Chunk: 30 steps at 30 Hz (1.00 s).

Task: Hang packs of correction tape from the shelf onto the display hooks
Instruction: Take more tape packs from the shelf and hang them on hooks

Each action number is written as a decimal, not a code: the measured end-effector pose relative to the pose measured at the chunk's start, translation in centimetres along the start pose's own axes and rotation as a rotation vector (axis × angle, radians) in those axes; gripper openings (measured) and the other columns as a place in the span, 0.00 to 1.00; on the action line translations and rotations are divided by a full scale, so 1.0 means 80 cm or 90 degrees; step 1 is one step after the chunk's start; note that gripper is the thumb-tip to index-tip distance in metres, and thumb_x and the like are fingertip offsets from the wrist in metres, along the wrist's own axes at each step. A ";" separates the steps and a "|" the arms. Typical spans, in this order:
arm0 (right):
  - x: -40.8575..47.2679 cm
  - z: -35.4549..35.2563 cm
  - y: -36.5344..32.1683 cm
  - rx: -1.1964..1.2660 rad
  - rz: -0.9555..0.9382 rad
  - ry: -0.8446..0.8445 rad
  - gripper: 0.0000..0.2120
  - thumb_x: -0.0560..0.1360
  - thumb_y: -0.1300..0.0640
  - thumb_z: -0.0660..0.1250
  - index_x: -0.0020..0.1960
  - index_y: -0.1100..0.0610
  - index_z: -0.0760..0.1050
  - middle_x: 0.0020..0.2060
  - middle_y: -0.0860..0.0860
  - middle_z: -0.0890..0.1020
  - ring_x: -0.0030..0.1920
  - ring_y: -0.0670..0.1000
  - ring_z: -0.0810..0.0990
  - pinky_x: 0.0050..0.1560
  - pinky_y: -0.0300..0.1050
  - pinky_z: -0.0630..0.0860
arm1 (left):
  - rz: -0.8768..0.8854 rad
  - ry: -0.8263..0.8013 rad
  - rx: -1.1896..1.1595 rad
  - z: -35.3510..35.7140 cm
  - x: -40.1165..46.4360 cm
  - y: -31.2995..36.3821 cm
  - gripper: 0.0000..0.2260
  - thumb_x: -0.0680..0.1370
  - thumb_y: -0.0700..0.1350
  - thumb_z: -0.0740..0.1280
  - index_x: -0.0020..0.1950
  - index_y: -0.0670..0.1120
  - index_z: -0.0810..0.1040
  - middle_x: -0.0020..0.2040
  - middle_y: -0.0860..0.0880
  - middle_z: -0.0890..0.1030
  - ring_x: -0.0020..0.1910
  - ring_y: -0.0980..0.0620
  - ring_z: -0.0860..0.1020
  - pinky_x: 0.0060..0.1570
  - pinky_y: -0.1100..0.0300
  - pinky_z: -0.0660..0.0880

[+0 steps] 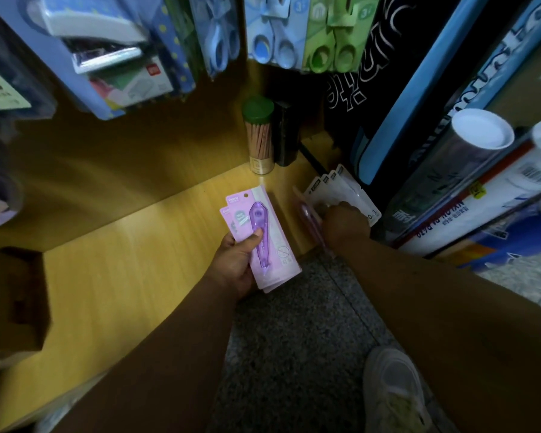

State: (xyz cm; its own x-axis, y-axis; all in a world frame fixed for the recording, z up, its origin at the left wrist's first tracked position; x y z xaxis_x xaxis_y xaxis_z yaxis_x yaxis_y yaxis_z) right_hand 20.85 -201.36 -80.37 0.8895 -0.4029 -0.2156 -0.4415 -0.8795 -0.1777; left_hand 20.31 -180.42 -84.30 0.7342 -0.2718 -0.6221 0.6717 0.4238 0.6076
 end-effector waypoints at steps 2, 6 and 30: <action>-0.002 -0.001 0.004 0.045 0.014 0.002 0.14 0.80 0.60 0.56 0.58 0.65 0.76 0.57 0.61 0.78 0.57 0.59 0.77 0.53 0.48 0.72 | 0.004 0.006 0.007 -0.003 -0.001 0.001 0.17 0.77 0.35 0.67 0.66 0.40 0.74 0.57 0.38 0.80 0.43 0.44 0.82 0.40 0.45 0.82; -0.009 -0.015 0.005 0.154 0.022 0.041 0.13 0.80 0.62 0.57 0.53 0.69 0.78 0.54 0.64 0.80 0.56 0.60 0.77 0.53 0.45 0.71 | 0.012 0.016 -0.003 -0.008 -0.008 0.008 0.16 0.77 0.35 0.67 0.64 0.40 0.75 0.56 0.38 0.81 0.43 0.44 0.82 0.42 0.42 0.81; -0.170 -0.091 -0.072 0.728 0.022 -0.128 0.14 0.78 0.64 0.61 0.34 0.55 0.71 0.30 0.52 0.72 0.31 0.48 0.69 0.31 0.38 0.68 | 0.099 -0.053 0.059 0.021 -0.147 0.064 0.19 0.71 0.40 0.73 0.61 0.40 0.80 0.56 0.40 0.83 0.49 0.41 0.83 0.51 0.43 0.80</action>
State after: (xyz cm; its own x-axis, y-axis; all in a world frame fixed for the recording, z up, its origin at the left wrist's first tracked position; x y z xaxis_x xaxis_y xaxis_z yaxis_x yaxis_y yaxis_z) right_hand 12.16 -192.67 -69.46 0.8854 -0.2841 -0.3679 -0.4057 -0.0858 -0.9100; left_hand 15.26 -176.52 -73.04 0.8331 -0.2813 -0.4763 0.5527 0.3867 0.7383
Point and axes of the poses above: each hand's wrist, its own x-axis towards the middle knuckle, its own z-axis out of the palm, y = z × x, the point moved 10 cm from there along x, towards the middle knuckle
